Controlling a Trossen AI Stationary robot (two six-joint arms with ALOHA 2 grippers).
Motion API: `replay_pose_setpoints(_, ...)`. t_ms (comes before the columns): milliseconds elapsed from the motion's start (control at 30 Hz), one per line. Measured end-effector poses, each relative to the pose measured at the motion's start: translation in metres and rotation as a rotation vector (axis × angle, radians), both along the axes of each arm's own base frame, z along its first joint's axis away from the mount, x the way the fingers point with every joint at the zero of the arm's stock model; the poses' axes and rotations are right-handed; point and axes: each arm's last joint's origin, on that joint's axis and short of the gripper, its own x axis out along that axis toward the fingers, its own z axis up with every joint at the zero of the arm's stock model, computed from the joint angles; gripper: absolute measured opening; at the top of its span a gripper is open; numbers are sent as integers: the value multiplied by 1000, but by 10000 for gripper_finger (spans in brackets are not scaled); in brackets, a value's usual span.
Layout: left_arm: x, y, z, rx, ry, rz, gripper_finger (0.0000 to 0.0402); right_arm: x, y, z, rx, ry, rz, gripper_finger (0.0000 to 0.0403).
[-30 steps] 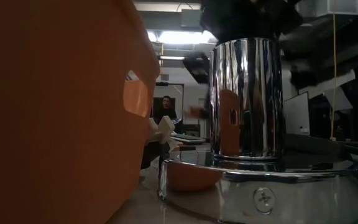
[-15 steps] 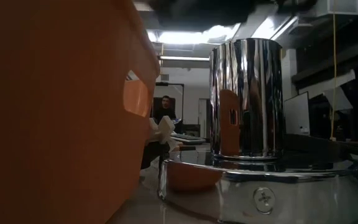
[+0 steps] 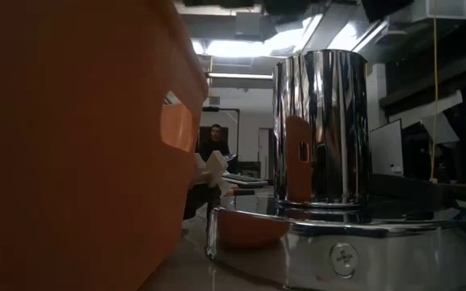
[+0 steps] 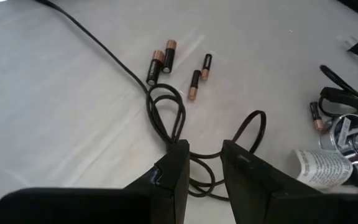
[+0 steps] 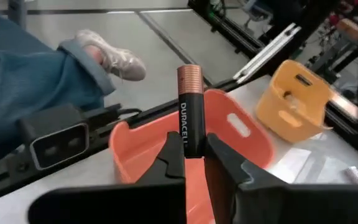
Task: Sort batteries
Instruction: Put the black battery into the orange bin, then put the white battery into the yellow bin
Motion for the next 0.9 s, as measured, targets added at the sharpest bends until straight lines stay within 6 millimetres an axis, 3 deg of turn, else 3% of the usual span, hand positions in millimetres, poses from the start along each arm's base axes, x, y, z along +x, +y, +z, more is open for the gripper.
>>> replay_pose_setpoints(333,0,0,0,-2,-1,-1,86,5,1,-23,-16,45,-15,55)
replay_pose_setpoints(900,-4,3,-4,11,66,9,86,6,-3,-16,-46,0,-127,145)
